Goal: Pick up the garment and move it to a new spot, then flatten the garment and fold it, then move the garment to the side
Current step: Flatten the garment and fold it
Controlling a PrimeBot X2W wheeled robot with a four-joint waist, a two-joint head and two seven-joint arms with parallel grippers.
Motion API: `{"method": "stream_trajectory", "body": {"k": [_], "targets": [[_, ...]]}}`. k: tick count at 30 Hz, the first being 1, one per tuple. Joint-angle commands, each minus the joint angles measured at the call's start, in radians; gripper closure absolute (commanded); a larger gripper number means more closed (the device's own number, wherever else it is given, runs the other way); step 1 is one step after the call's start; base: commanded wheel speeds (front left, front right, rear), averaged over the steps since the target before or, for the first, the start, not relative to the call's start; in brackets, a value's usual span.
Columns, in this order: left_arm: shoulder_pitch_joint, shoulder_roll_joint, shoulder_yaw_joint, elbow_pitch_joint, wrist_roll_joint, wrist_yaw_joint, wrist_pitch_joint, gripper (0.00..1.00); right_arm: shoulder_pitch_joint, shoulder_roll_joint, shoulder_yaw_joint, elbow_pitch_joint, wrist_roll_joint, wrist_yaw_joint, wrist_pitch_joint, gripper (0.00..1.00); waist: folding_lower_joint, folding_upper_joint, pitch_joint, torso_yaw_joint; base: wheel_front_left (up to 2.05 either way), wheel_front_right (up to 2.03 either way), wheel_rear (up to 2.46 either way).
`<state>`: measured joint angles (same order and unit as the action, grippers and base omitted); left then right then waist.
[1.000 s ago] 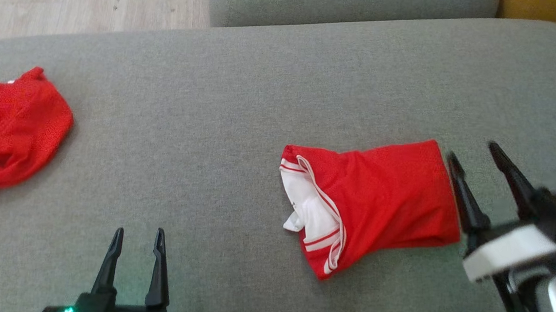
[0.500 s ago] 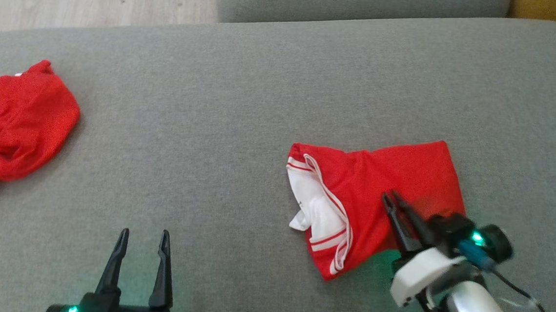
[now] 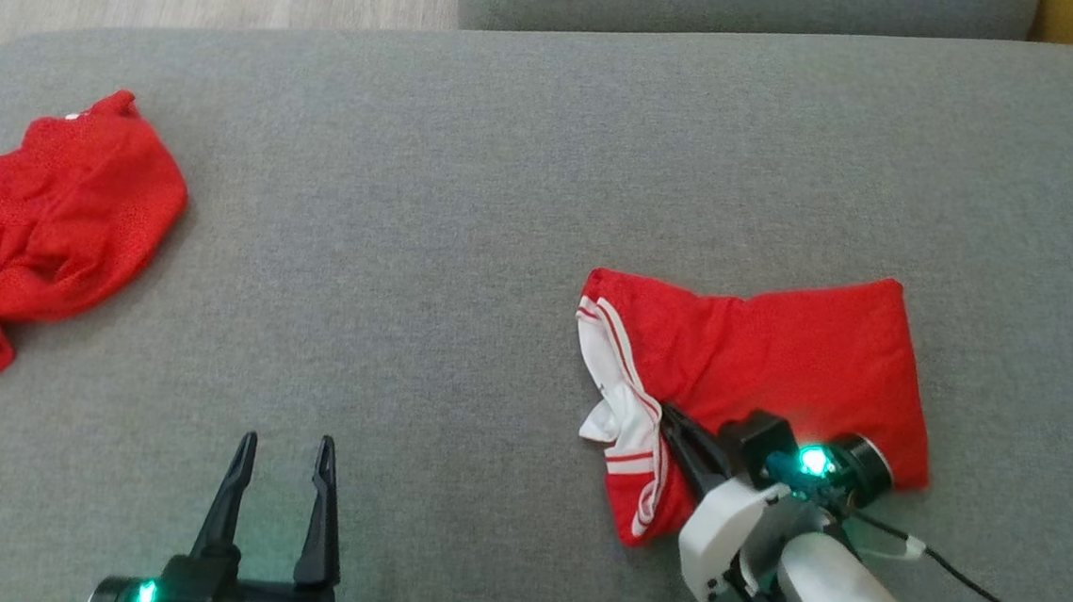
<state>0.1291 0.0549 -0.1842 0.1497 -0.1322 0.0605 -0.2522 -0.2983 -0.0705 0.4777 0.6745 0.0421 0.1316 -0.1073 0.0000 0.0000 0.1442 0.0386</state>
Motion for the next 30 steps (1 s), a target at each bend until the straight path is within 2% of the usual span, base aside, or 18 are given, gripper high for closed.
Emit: {"method": "stream_trajectory", "body": {"k": [1, 9, 16, 19, 23, 24, 25, 26, 27, 30], "targets": [[-0.037, -0.005, 0.028, -0.025, -0.001, -0.003, -0.010, 0.00, -0.025, 0.019, 0.030, -0.001, 0.013, -0.001, -0.010, 1.00, 0.0000, 0.0000, 0.003, 0.003, 0.00, 0.00, 0.00], [-0.050, -0.005, 0.028, -0.014, -0.003, -0.006, -0.010, 0.00, -0.064, 0.020, 0.174, -0.035, 0.149, -0.001, -0.005, 1.00, 0.0000, 0.0000, 0.006, 0.000, 0.00, 0.00, 0.00], [-0.048, -0.005, 0.025, -0.012, -0.010, -0.005, -0.010, 0.00, -0.065, 0.020, 0.259, -0.063, 0.209, -0.001, -0.001, 1.00, 0.0000, 0.0000, -0.015, -0.028, 0.00, 0.00, 0.00], [-0.039, -0.005, 0.029, -0.011, -0.010, -0.003, -0.010, 0.00, -0.065, 0.020, 0.250, -0.083, 0.227, -0.001, -0.029, 1.00, 0.0000, 0.0000, -0.030, -0.045, 0.00, 0.00, 0.00], [-0.030, -0.005, 0.037, -0.013, -0.005, -0.010, -0.010, 0.00, -0.054, 0.020, 0.154, -0.121, 0.218, -0.001, -0.077, 1.00, 0.0000, 0.0000, -0.054, -0.065, 0.00, 0.00, 0.00], [-0.028, -0.005, 0.040, -0.013, -0.004, -0.013, -0.010, 0.00, -0.048, 0.020, 0.120, -0.132, 0.203, -0.001, -0.086, 0.82, 0.0000, 0.0000, -0.060, -0.070, 0.00, 0.00, 0.00], [-0.027, -0.005, 0.044, -0.012, -0.003, -0.016, -0.010, 0.00, -0.041, 0.020, 0.081, -0.142, 0.179, -0.001, -0.094, 0.55, 0.0000, 0.0000, -0.066, -0.075, 0.00, 0.00, 0.00], [-0.025, -0.005, 0.048, -0.010, -0.001, -0.019, -0.010, 0.00, -0.031, 0.017, 0.043, -0.155, 0.154, -0.001, -0.100, 0.06, 0.0000, 0.0000, -0.074, -0.079, 0.00, 0.00, 0.00], [-0.023, -0.005, 0.051, -0.008, 0.001, -0.023, -0.010, 0.00, -0.018, 0.009, 0.002, -0.171, 0.132, -0.001, -0.105, 0.00, 0.0000, 0.0000, -0.080, -0.082, 0.00, 0.00, 0.00], [-0.015, -0.005, 0.062, 0.005, 0.011, -0.040, -0.010, 0.00, 0.060, -0.037, -0.181, -0.267, 0.074, -0.001, -0.132, 0.00, 0.0000, 0.0000, -0.108, -0.085, 0.00, 0.00, 0.00]]}}
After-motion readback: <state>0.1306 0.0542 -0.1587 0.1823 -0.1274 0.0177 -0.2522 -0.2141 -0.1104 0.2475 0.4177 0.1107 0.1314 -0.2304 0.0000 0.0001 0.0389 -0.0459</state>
